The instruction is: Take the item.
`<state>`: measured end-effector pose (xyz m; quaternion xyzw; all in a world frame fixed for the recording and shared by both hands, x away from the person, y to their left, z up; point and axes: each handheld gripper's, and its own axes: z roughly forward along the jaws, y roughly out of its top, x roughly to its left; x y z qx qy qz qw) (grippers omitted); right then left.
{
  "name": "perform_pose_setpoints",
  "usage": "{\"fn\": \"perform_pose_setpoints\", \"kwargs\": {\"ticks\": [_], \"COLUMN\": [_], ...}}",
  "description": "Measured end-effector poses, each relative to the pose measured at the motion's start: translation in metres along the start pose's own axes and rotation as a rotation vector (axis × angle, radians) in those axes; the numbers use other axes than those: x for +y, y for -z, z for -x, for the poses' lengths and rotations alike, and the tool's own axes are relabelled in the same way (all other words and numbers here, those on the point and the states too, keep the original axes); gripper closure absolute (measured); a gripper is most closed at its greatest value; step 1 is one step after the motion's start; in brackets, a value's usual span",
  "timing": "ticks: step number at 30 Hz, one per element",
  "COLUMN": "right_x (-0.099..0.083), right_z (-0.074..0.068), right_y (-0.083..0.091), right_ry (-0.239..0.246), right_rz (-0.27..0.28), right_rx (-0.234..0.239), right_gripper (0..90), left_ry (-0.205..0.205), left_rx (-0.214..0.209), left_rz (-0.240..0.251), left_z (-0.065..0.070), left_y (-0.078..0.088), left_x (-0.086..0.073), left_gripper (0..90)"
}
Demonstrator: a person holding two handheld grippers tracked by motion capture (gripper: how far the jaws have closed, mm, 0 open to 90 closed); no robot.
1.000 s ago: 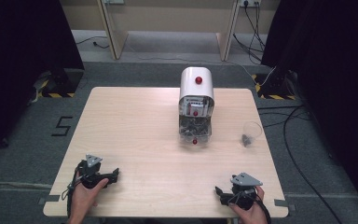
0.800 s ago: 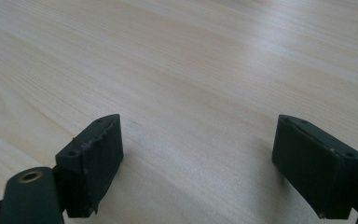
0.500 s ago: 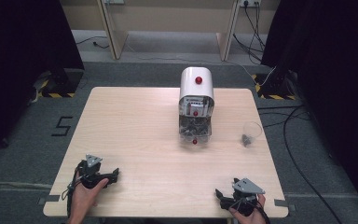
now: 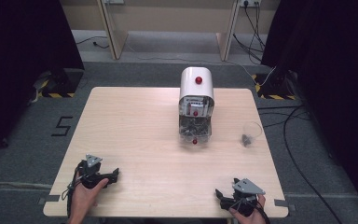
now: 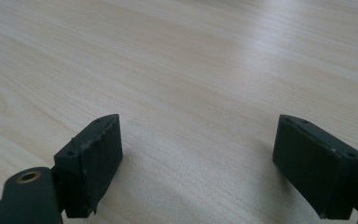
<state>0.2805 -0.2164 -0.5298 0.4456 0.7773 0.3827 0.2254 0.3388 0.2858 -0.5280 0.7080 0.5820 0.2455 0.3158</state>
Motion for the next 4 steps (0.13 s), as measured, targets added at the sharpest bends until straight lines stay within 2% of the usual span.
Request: {"fn": "perform_pose_setpoints", "kwargs": {"ticks": [4], "right_x": [0.0002], "right_z": [-0.0001], "right_y": [0.0000], "right_ry": [-0.001], "right_rz": [-0.001], "right_rx": [0.000], "right_gripper": [16.7], "left_ry": [0.000], "left_rx": [0.000], "left_rz": [0.000], "left_z": [0.0000], "left_y": [0.0000], "left_x": [0.0000], "left_gripper": [0.0]}}
